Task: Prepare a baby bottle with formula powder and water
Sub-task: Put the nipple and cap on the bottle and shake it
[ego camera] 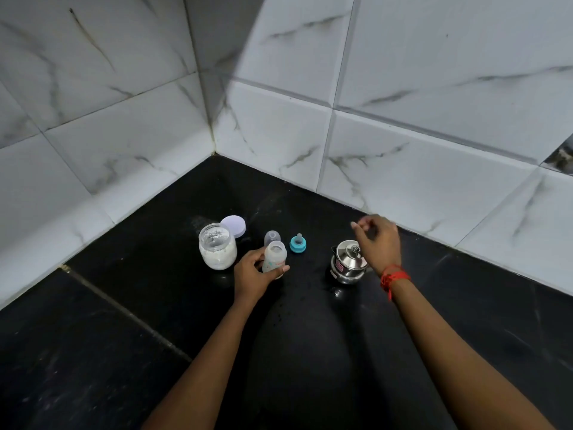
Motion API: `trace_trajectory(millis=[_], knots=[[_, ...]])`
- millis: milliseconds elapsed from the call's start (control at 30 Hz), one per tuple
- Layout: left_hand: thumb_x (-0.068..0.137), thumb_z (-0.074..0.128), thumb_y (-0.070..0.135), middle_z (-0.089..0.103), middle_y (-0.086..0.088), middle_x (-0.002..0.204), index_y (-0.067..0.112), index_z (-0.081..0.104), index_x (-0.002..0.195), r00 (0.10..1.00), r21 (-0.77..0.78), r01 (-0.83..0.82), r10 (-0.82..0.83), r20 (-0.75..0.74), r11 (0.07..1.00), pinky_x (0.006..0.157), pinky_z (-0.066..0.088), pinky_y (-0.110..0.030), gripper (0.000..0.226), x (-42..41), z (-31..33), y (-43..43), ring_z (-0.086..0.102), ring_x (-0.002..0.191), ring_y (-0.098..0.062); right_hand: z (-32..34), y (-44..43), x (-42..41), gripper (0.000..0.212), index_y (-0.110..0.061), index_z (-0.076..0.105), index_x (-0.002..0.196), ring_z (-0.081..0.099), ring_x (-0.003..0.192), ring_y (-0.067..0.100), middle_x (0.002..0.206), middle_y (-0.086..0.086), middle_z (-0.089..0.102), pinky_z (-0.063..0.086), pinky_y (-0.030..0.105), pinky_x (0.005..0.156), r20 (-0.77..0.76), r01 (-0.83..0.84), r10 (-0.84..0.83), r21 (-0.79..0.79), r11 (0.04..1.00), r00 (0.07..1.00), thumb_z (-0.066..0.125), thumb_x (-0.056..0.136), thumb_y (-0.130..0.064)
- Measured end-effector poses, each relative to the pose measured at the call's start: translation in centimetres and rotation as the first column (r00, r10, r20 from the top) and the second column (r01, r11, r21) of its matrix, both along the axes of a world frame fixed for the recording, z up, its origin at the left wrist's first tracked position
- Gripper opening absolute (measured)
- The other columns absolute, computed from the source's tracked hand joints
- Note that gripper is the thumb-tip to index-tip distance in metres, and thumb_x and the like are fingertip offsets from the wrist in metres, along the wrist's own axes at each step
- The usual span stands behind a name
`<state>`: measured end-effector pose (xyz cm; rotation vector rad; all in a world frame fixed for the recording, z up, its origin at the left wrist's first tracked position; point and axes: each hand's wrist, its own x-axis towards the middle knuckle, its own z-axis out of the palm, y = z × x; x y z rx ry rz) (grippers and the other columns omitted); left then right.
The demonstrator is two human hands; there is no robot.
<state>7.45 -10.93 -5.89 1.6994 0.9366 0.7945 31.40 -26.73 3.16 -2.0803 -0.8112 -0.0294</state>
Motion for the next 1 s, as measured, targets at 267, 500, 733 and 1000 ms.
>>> trace_trajectory(millis=[267, 500, 733, 1000], knots=[[0.065, 0.100, 0.024, 0.073, 0.009, 0.111, 0.037, 0.071, 0.110, 0.997, 0.001, -0.059, 0.059, 0.048, 0.998, 0.091, 0.061, -0.032, 0.055, -0.1, -1.9, -0.3, 0.072, 0.103, -0.010, 2.6, 10.9, -3.2, 0.051, -0.023, 0.058, 0.129, 0.046, 0.124, 0.027, 0.126, 0.007, 0.057, 0.045, 0.040, 0.101, 0.039, -0.396, 0.515, -0.591, 0.703, 0.856, 0.077, 0.082, -0.031], [0.068, 0.097, 0.028, 0.074, 0.022, 0.107, 0.053, 0.068, 0.110, 1.000, 0.066, -0.010, 0.009, 0.023, 0.998, 0.092, 0.057, -0.028, 0.057, -0.7, -2.5, -0.1, 0.070, 0.104, -0.005, -2.8, 14.2, -3.9, 0.071, -0.022, 0.048, 0.140, 0.043, 0.130, 0.037, 0.140, 0.013, 0.044, 0.046, 0.051, 0.103, -0.147, -0.378, 0.486, -0.826, 0.419, 0.861, 0.082, 0.078, -0.022], [0.069, 0.097, 0.033, 0.075, 0.014, 0.113, 0.033, 0.073, 0.119, 1.000, 0.094, -0.014, 0.016, -0.022, 0.995, 0.095, 0.056, -0.028, 0.055, -1.1, -3.3, 0.0, 0.069, 0.107, -0.004, -4.1, 13.9, -4.1, 0.035, -0.017, 0.060, 0.127, 0.056, 0.119, 0.037, 0.128, 0.015, 0.054, 0.049, 0.041, 0.097, -0.139, -0.401, 0.447, -0.718, 0.569, 0.884, 0.061, 0.091, -0.019], [0.069, 0.097, 0.028, 0.073, 0.013, 0.108, 0.024, 0.074, 0.119, 0.998, 0.103, -0.031, 0.037, -0.056, 0.994, 0.090, 0.049, -0.012, 0.055, -1.0, -3.2, -0.3, 0.064, 0.102, 0.010, 2.2, 13.1, -5.7, 0.047, -0.022, 0.064, 0.120, 0.063, 0.109, 0.023, 0.122, 0.004, 0.065, 0.050, 0.034, 0.095, -0.069, -0.553, 0.585, -0.430, 0.713, 0.808, 0.079, 0.076, -0.018]])
